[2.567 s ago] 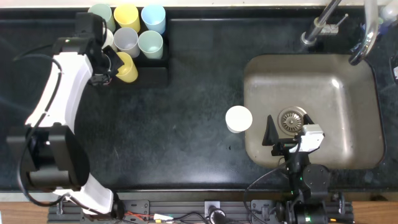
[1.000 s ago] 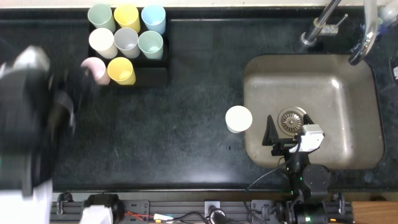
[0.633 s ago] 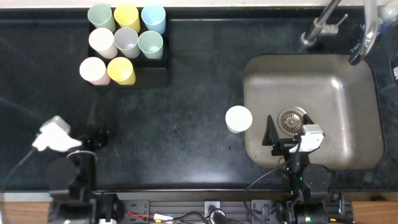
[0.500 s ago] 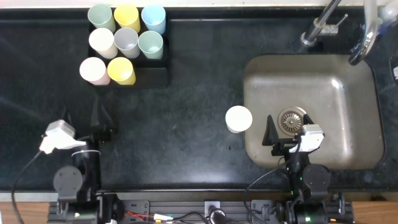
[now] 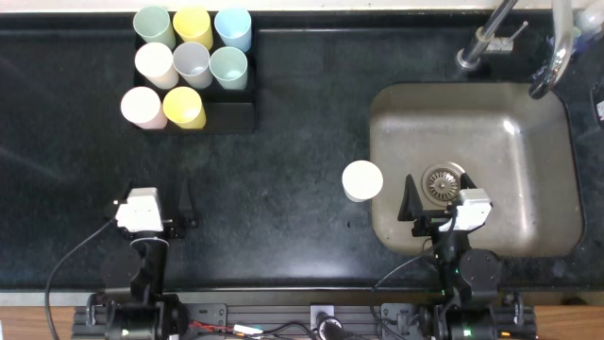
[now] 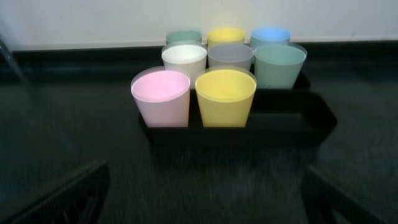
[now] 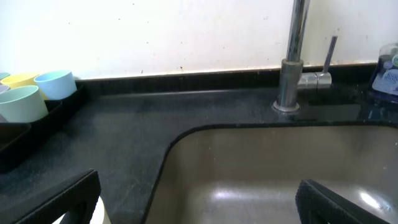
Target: Store Cups
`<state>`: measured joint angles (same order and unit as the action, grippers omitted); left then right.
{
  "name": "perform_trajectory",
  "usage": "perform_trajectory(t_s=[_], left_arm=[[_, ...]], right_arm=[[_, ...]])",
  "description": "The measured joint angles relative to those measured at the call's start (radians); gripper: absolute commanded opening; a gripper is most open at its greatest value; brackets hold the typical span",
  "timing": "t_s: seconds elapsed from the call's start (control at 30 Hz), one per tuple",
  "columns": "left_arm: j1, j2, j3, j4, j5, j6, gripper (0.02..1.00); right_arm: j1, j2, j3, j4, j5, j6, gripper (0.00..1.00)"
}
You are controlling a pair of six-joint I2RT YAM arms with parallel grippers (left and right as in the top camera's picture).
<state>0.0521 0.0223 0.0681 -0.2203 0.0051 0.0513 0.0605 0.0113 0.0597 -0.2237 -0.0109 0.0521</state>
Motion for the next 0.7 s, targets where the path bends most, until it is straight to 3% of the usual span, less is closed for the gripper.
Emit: perform_trajectory(t_s=[0.7], left_arm=[[0.0,-0.007,0.0,0.0,0.022,0.08,0.998]], right_arm=[[0.0,0.0,0.0,0.0,0.0,0.0,0.996]])
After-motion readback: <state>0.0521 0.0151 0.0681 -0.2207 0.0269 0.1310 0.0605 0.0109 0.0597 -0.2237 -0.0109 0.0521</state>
